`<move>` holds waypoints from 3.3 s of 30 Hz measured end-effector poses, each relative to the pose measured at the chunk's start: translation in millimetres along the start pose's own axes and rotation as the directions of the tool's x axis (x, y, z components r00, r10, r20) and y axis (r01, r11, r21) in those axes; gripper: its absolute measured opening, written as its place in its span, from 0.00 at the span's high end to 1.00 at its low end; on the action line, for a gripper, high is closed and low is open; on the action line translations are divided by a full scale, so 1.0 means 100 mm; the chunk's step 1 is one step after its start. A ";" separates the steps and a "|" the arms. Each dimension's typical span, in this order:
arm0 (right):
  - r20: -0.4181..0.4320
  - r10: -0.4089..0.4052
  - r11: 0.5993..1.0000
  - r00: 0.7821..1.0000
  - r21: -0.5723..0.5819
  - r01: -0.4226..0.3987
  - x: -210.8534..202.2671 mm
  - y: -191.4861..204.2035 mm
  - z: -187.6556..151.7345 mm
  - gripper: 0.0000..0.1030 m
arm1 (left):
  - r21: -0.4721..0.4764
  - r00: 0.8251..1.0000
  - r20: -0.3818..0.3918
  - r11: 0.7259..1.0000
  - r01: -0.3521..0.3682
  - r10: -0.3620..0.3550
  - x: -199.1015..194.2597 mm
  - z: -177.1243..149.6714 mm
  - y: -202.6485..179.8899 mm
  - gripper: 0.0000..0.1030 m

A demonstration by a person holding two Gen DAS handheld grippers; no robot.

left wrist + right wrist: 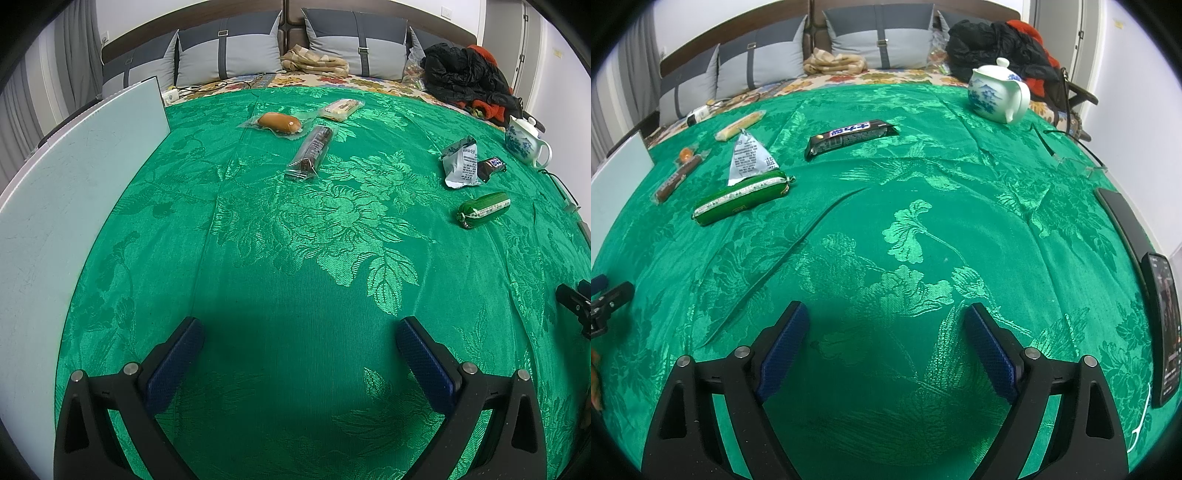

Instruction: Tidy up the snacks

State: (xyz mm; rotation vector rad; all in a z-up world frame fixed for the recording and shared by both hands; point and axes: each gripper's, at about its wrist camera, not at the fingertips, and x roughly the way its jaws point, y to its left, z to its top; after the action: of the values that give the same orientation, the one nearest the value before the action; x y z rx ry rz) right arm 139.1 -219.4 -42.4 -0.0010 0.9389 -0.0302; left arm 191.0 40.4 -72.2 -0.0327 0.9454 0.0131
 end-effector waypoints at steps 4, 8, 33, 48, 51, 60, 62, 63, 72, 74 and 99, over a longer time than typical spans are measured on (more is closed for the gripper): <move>0.000 0.000 1.000 1.000 0.000 0.000 0.00 0.00 0.00 0.12 | 0.000 1.000 0.000 1.000 0.000 0.000 -0.01 0.00 0.00 0.00; 0.000 0.000 1.000 1.000 0.000 0.000 0.00 0.00 0.00 0.12 | 0.000 1.000 0.000 1.000 0.000 0.000 -0.01 0.00 0.00 0.00; 0.000 0.001 1.000 1.000 0.000 -0.001 0.00 0.00 0.01 0.12 | 0.029 0.991 -0.127 0.998 0.054 -0.050 0.10 0.51 0.18 0.01; -0.001 0.003 1.000 1.000 -0.001 -0.003 0.00 0.00 0.01 0.12 | -0.013 0.983 -0.182 1.000 0.004 -0.006 1.00 1.63 -0.02 0.40; -0.001 0.003 1.000 1.000 -0.001 -0.003 0.01 0.00 0.01 0.12 | 0.006 0.986 -0.165 1.000 0.012 -0.011 0.95 1.66 -0.03 0.79; -0.001 0.003 1.000 1.000 -0.001 -0.003 0.01 -0.01 0.01 0.12 | 0.019 0.987 -0.161 1.000 0.025 -0.022 0.44 1.02 0.15 0.82; -0.001 0.003 1.000 1.000 -0.001 -0.003 0.01 0.00 0.01 0.12 | 0.011 0.985 -0.167 0.999 0.036 -0.034 0.27 0.79 0.21 0.82; -0.001 0.003 1.000 1.000 -0.001 -0.003 0.01 0.00 0.01 0.12 | 0.012 0.985 -0.166 0.999 0.039 -0.037 0.16 0.66 0.24 0.82; -0.001 0.004 1.000 1.000 -0.001 -0.004 0.01 -0.01 0.01 0.12 | -0.034 0.993 -0.091 0.997 0.068 -0.071 -0.16 0.05 0.41 0.54; -0.001 0.004 1.000 1.000 -0.001 -0.004 0.01 0.00 0.01 0.12 | -0.040 0.995 -0.073 0.997 0.062 -0.065 -0.12 0.06 0.42 0.22; 0.000 0.003 1.000 1.000 0.000 -0.003 0.01 -0.01 0.01 0.12 | -0.038 0.999 0.001 0.999 -0.034 0.034 0.05 0.04 0.52 0.00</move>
State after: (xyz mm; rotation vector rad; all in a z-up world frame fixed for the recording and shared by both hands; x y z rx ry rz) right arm 140.5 -219.9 -42.7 0.0000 0.9389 -0.0272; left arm 196.3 92.3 -75.0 -0.0517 0.9440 0.0624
